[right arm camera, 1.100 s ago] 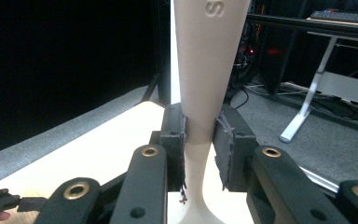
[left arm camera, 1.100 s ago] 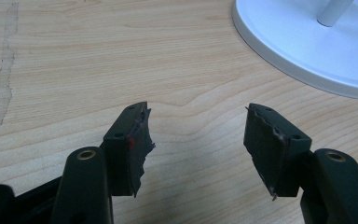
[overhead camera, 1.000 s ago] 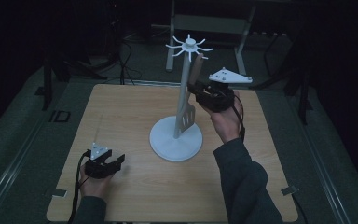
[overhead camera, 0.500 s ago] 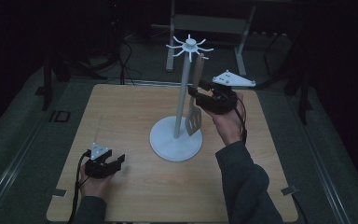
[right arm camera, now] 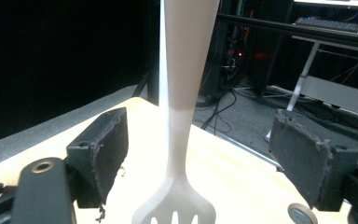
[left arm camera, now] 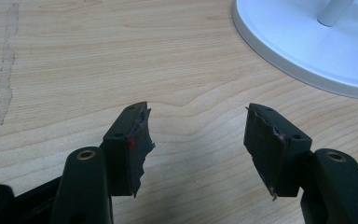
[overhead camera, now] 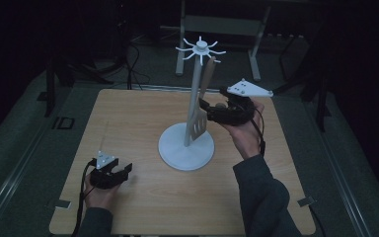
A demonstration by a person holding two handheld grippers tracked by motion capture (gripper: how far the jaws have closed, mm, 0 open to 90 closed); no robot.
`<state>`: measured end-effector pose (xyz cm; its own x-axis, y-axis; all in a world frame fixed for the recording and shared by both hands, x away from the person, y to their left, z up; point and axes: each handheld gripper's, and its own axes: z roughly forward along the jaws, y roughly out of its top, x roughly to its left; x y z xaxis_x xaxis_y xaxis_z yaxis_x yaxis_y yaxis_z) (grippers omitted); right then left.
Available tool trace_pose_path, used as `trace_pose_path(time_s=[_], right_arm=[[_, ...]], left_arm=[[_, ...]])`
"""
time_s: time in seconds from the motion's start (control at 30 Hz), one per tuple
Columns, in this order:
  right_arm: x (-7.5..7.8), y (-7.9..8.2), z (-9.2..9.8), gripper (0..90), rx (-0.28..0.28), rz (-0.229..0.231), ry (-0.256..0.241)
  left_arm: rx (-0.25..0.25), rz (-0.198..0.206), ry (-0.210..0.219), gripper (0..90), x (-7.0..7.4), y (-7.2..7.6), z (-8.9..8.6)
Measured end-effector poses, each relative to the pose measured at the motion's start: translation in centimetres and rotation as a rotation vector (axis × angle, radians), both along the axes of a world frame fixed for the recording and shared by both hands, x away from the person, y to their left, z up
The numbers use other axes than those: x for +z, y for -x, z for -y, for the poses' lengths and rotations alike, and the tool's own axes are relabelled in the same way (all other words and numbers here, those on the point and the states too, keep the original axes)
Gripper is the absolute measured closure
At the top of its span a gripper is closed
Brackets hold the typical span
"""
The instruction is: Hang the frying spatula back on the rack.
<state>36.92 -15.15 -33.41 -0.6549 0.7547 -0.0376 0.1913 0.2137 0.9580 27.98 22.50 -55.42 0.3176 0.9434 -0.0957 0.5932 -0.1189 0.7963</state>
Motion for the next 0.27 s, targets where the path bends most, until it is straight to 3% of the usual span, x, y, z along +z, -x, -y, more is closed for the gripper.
trace_pose_path(time_s=[0.17, 0.27], right_arm=[[-1.2, 1.0, 1.2, 17.9, 0.0, -0.01, 0.024], [-2.8, 1.6, 2.8, 17.7, -0.013, -0.033, 0.034]], left_arm=[[0.002, 0.0, 0.0, 40.8, 0.0, 0.0, 0.0], [0.003, 0.002, -0.001, 40.8, 0.0, 0.0, 0.0]])
